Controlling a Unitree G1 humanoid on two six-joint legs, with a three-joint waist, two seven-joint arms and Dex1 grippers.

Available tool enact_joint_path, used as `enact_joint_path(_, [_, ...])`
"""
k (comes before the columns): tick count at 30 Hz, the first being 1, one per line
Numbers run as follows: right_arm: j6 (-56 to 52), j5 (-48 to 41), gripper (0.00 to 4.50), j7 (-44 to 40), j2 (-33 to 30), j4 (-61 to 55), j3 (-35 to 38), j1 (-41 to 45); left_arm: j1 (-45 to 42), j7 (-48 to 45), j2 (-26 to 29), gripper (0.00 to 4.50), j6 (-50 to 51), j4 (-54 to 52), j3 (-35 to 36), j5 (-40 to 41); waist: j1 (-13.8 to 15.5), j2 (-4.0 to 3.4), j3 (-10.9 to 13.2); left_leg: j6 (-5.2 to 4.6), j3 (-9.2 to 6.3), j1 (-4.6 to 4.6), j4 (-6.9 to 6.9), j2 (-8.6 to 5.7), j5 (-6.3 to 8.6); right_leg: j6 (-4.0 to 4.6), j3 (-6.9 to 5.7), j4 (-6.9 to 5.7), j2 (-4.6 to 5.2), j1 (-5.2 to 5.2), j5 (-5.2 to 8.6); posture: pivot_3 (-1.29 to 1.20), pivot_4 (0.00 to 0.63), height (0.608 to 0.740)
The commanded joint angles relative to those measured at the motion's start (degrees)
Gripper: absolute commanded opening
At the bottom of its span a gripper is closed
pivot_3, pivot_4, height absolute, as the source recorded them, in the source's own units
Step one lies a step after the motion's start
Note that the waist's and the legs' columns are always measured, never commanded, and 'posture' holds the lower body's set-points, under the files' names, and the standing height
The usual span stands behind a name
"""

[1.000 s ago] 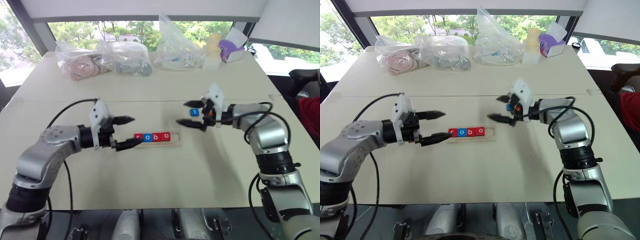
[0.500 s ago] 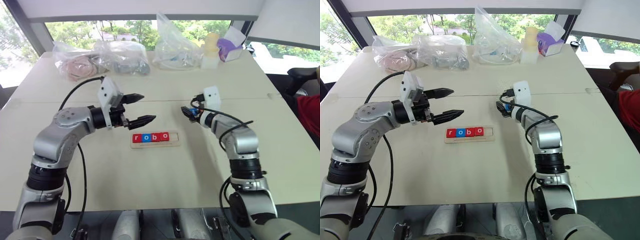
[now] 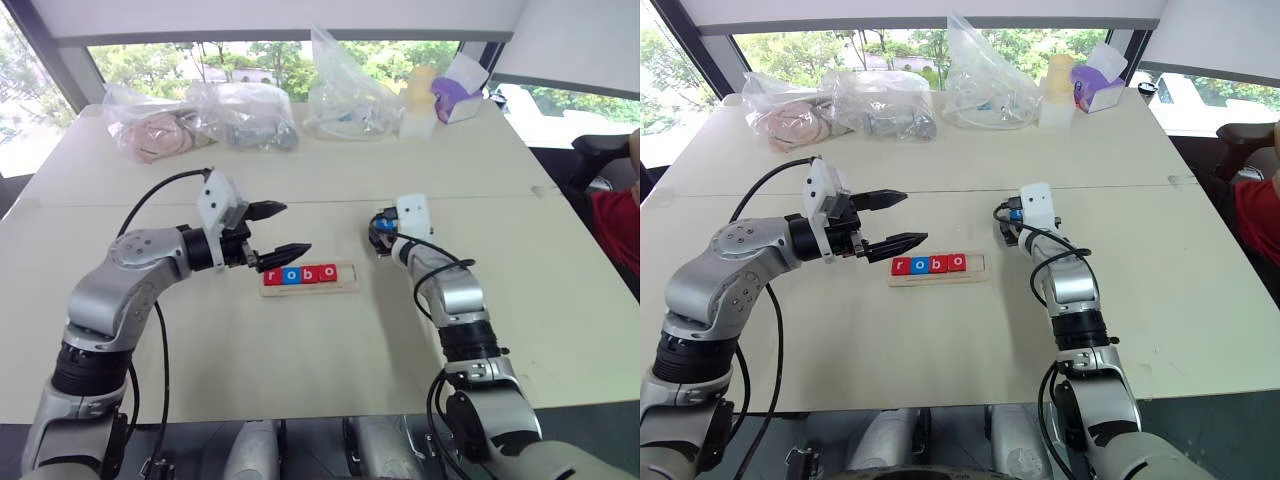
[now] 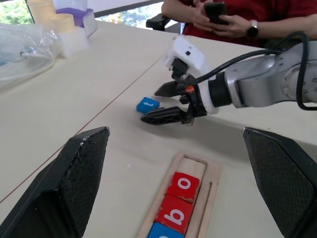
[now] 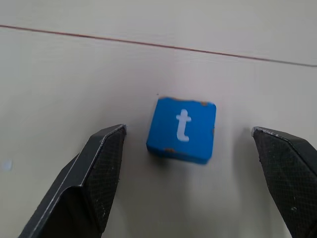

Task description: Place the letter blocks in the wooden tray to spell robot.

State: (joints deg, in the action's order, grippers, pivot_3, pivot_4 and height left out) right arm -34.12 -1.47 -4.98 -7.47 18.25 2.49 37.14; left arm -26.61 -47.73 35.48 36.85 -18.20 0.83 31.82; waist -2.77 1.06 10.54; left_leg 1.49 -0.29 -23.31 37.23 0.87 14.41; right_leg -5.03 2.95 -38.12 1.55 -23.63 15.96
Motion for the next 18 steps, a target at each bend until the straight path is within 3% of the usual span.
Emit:
enact_joint_path(1, [0.9, -1.2, 4.15, -0.3, 1.6, 3.4, 0.3, 1.0, 0.5, 0.1, 0.5, 4.50, -0.9, -1.6, 0.5, -0.4, 0.0, 0.02, 0.0, 0.00, 0.00, 0.00, 0.00, 0.00, 0.00, 0.00, 0.00, 0.00, 0.00, 0.00, 0.00, 0.00, 0.150, 0.735])
enact_joint_path(3, [1.6, -1.0, 4.15, -0.2, 1.8, 5.1, 0.5, 1.4, 0.8, 0.2, 0.6, 4.50, -1.1, -1.5, 0.4, -0.5, -0.1, 0.02, 0.0, 0.00, 0.00, 0.03, 0.00, 0.01, 0.00, 0.00, 0.00, 0.00, 0.00, 0.03, 0.00, 0.00, 0.150, 0.735])
enact_joint_path(6, [2.4, 0.0, 3.33, 0.6, 1.4, 6.6, 0.3, 1.5, 1.5, 0.1, 0.9, 4.50, -1.3, -1.7, 0.5, -0.8, -0.2, 0.02, 0.0, 0.00, -0.01, 0.06, 0.01, 0.01, 0.00, 0.01, 0.00, 0.00, 0.00, 0.07, 0.00, 0.00, 0.150, 0.735])
enact_joint_path(10, [2.3, 0.2, 1.31, 1.3, 1.2, 6.5, 0.1, 1.2, 1.8, 0.0, 0.9, 4.50, -1.4, -1.7, 0.6, -0.8, 0.1, 0.04, -0.1, 0.00, -0.03, 0.11, 0.01, 0.00, 0.00, 0.01, 0.00, 0.00, 0.01, 0.14, 0.00, 0.00, 0.150, 0.735])
enact_joint_path(15, [-1.0, 0.4, 1.23, 1.5, 0.7, 0.4, -0.2, 0.0, 2.1, -0.9, 0.8, 4.50, -1.6, -1.7, -0.2, -1.0, 0.3, 0.06, -0.1, 0.00, -0.03, 0.11, 0.03, -0.01, 0.00, 0.01, 0.00, 0.01, 0.02, 0.16, 0.00, 0.00, 0.150, 0.735])
enact_joint_path(18, [-7.0, -0.2, 1.23, 1.6, 0.2, -11.2, 0.3, -3.2, 2.7, -2.7, 1.6, 4.50, -1.8, -2.3, -1.4, -1.4, 0.4, 0.05, -0.1, 0.00, -0.07, 0.03, -0.02, -0.01, 0.00, 0.01, -0.02, 0.04, 0.03, 0.11, 0.00, 0.00, 0.150, 0.735])
